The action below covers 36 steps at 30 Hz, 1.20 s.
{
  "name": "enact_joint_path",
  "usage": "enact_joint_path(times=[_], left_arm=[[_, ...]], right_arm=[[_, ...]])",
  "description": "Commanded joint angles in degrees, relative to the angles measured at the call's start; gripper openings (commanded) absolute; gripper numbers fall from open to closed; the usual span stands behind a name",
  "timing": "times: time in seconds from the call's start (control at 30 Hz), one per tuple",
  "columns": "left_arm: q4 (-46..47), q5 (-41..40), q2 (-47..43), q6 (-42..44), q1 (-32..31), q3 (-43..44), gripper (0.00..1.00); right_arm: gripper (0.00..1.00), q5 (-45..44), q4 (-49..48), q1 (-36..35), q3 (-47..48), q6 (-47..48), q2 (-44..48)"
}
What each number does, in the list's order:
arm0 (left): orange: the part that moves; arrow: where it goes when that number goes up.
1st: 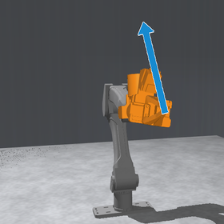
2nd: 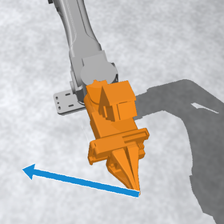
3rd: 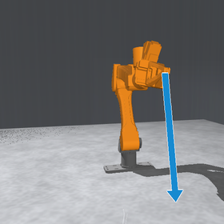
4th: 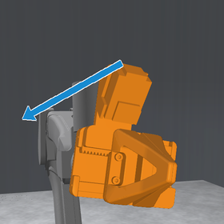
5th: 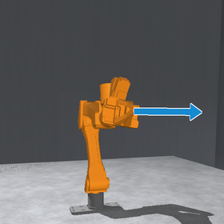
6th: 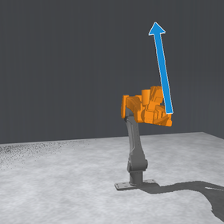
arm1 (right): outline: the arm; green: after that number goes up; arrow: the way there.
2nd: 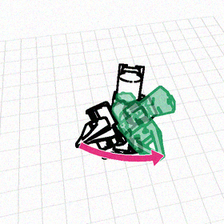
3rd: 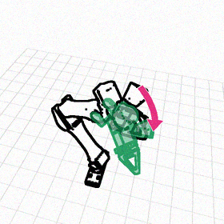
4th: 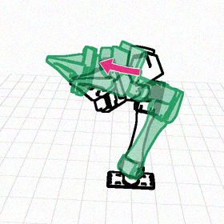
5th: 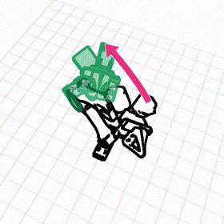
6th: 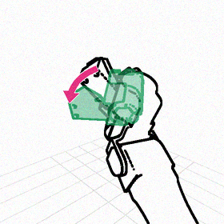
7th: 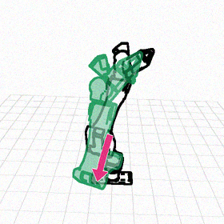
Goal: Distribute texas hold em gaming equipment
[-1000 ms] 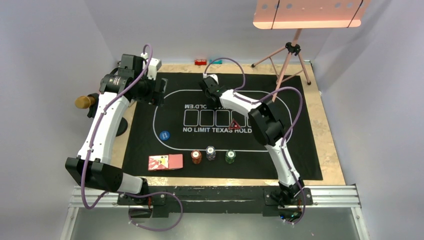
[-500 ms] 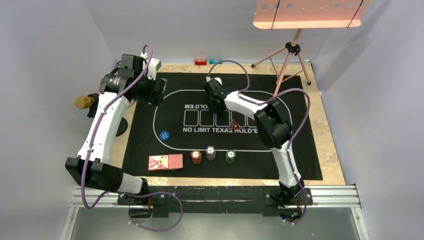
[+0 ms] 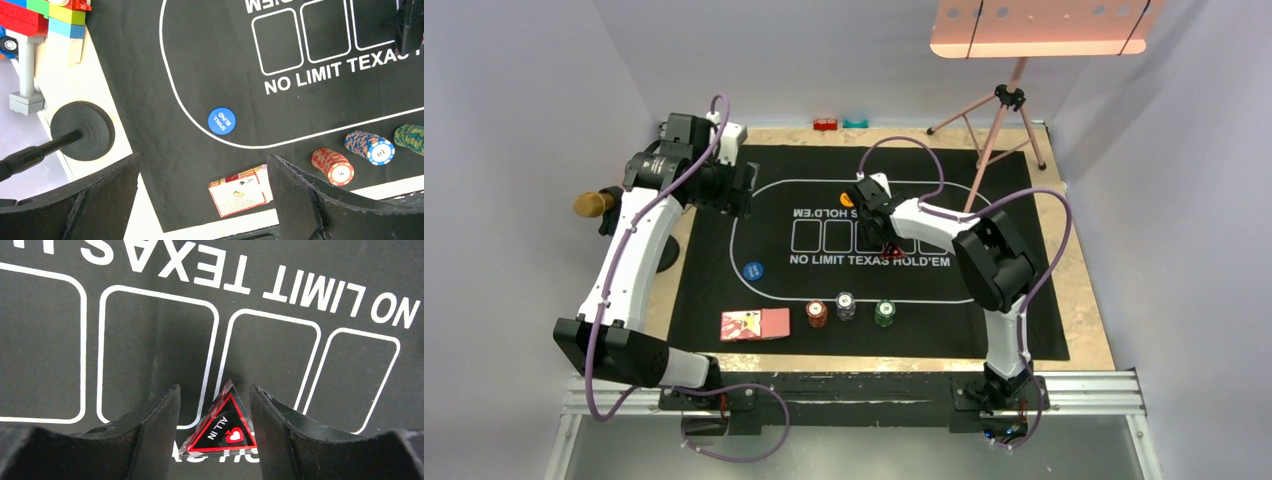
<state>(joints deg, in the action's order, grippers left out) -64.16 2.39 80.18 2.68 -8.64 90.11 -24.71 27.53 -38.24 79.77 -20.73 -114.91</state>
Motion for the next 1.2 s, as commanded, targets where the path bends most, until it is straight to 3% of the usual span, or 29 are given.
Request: enact_joint_path(times=[0.0, 0.67, 0.9, 1.17], left_arm=[[0.4, 0.9, -2.5, 1.1, 0.4, 0.2, 1.0], [-1.6, 0.8, -4.1, 3.8, 0.4, 0.7, 1.0], [-2.0, 0.8, -3.8, 4.8, 0.4, 1.0, 1.0], [-1.8, 0.9, -4.2, 4.4, 0.4, 0.0, 1.0]], right_arm=[[0.57, -2.2, -0.2, -0.2, 1.3, -0.6, 0.2], [0.48, -3.4, 8.5, 1.6, -20.7, -10.8, 17.6], [0.47, -2.1, 10.5, 5.1, -21.8, -11.4, 22.5], [0.56, 4.0, 6.0, 4.9, -13.1, -7.3, 20.2]])
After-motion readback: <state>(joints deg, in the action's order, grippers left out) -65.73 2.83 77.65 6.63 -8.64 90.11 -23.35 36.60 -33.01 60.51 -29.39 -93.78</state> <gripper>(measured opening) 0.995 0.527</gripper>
